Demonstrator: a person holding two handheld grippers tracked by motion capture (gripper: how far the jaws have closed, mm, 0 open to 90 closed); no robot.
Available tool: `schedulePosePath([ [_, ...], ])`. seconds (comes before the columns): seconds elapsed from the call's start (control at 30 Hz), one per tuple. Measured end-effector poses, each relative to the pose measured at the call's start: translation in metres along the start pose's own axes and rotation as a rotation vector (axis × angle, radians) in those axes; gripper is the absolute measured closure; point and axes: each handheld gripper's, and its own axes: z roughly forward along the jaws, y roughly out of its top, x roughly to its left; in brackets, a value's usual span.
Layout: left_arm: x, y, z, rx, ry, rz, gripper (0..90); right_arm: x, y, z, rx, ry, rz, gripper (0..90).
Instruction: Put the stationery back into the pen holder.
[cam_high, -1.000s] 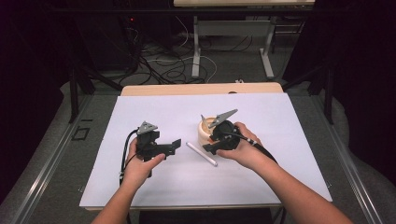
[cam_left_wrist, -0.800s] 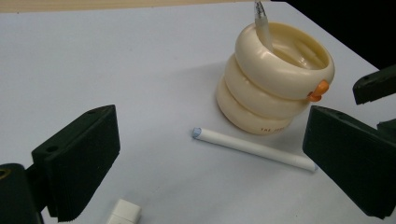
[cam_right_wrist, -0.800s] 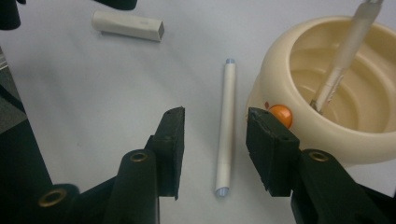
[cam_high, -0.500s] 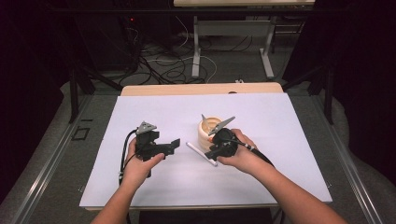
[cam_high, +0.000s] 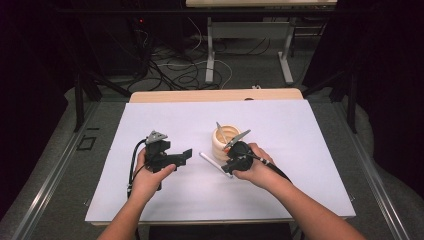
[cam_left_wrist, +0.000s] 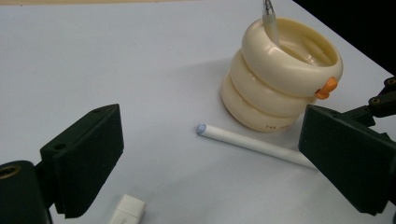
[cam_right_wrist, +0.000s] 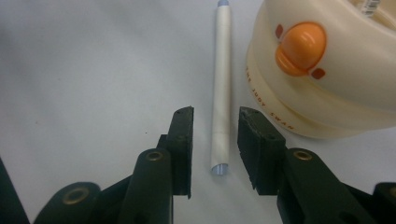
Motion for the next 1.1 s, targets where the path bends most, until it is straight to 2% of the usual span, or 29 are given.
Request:
schedulePosePath([
  [0.07,0.0,0.0,0.0,0.001,-0.002,-0.004,6.8,0.0,0.0,0.003,0.005,-0.007,0.013,66.0],
  [0.37,0.0,-0.001,0.001,0.004,-0.003,-0.004,7.1,0.002,0.0,0.016,0.031,-0.009,-0.024,69.5],
  [0.6,0.001,-0.001,0.001,0.004,-0.003,-0.01,7.4,0.0,0.002,0.026,0.052,-0.018,-0.009,71.3],
  [0.7,0.001,-0.002,0.001,0.004,-0.003,-0.011,7.5,-0.001,0.003,0.031,0.062,-0.011,-0.023,72.3],
  [0.77,0.002,-0.001,0.001,0.006,-0.003,-0.014,7.5,0.0,0.003,0.033,0.074,-0.015,-0.014,72.8],
  [0.83,0.002,-0.001,0.001,0.006,-0.003,-0.014,7.7,-0.002,0.003,0.036,0.081,-0.024,-0.032,73.2],
  [0.93,0.002,-0.001,0.0,0.008,-0.002,-0.014,7.7,-0.001,0.004,0.038,0.088,-0.021,-0.009,73.5],
  [0.97,0.002,-0.001,0.001,0.007,-0.001,-0.015,7.8,-0.002,0.004,0.038,0.093,-0.033,-0.017,73.8],
  [1.03,0.002,-0.002,0.001,0.006,-0.001,-0.015,7.8,-0.003,0.004,0.04,0.088,-0.028,-0.023,74.1],
  [1.1,0.002,-0.002,0.001,0.006,-0.001,-0.014,7.9,-0.002,0.004,0.04,0.097,-0.035,-0.014,74.7],
])
